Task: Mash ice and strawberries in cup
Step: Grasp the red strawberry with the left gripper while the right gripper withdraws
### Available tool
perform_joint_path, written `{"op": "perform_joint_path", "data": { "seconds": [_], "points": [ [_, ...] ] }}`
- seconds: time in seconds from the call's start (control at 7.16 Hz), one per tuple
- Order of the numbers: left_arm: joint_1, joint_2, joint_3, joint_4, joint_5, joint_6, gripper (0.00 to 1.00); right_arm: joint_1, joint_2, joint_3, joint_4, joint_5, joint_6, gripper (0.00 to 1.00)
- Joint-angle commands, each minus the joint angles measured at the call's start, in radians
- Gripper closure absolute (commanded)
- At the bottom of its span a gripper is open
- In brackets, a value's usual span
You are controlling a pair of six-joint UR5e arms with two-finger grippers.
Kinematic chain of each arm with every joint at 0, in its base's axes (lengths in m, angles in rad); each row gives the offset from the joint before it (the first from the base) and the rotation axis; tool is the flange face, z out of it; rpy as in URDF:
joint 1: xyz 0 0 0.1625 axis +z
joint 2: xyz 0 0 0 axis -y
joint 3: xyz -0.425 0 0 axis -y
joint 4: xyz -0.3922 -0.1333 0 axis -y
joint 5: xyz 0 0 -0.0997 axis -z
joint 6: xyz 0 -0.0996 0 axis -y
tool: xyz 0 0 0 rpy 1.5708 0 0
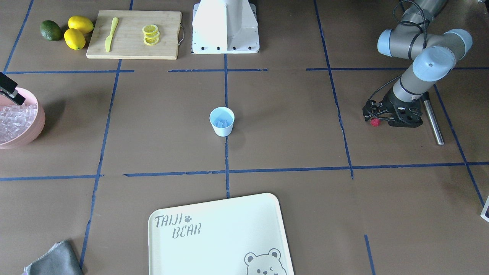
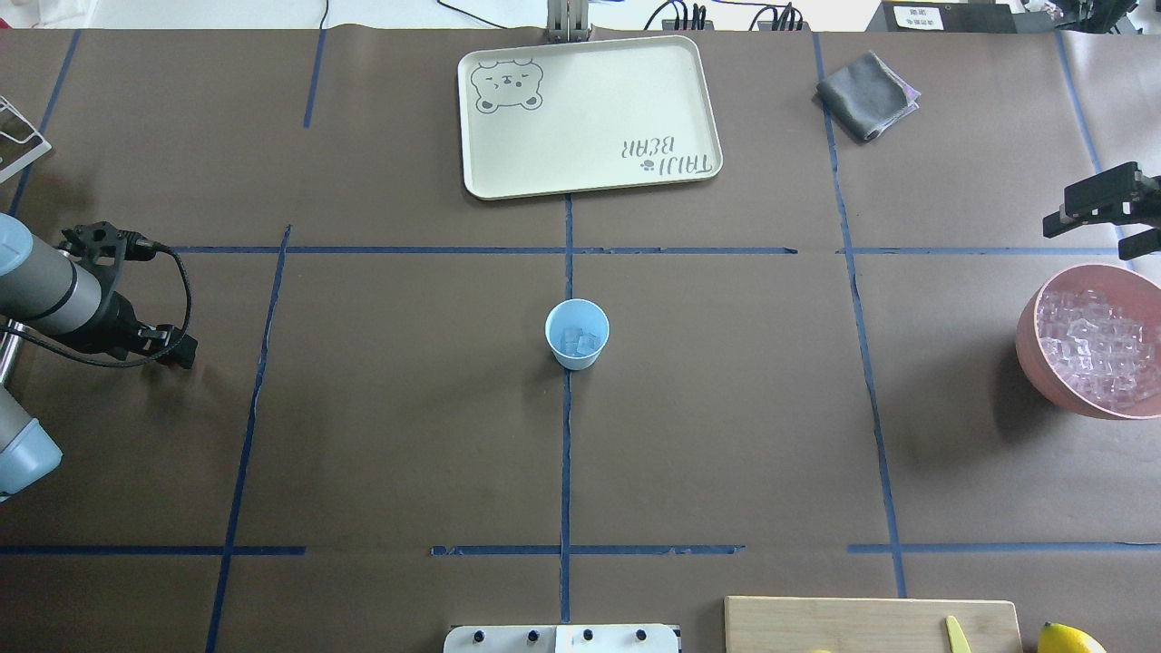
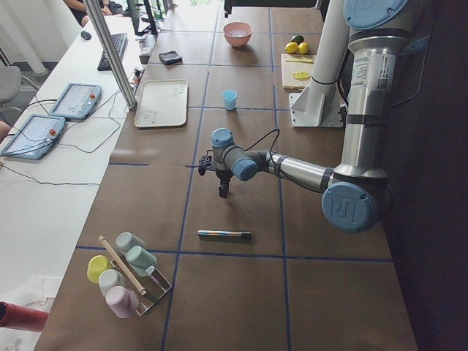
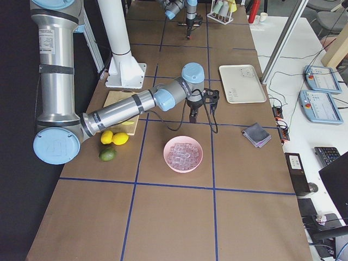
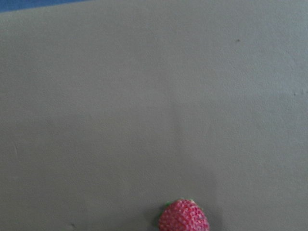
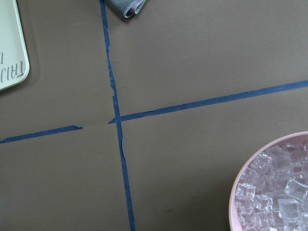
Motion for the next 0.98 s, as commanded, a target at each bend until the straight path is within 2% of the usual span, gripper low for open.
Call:
{"op": "perform_joint_path", "data": {
  "seconds": [0.0,0.14,0.56,0.84],
  "points": [
    [0.001,-0.002,-0.004,0.000,0.004,-0.005,0.92,0.000,0.000,0.002,0.000,0.000,0.000,0.01],
    [-0.001,-0.002,-0.010,0.000,0.004,-0.003,1.00,0.000,0.000,0.002,0.000,0.000,0.000,0.01],
    [-0.004,-0.014,-0.016,-0.002,0.004,0.007,1.00,0.000,-0.004,0.003,0.000,-0.002,0.000,0.01],
    [-0.007,-0.072,-0.106,0.011,-0.001,-0.026,1.00,0.003,-0.005,0.005,0.000,0.000,0.000,0.01]
  ]
}}
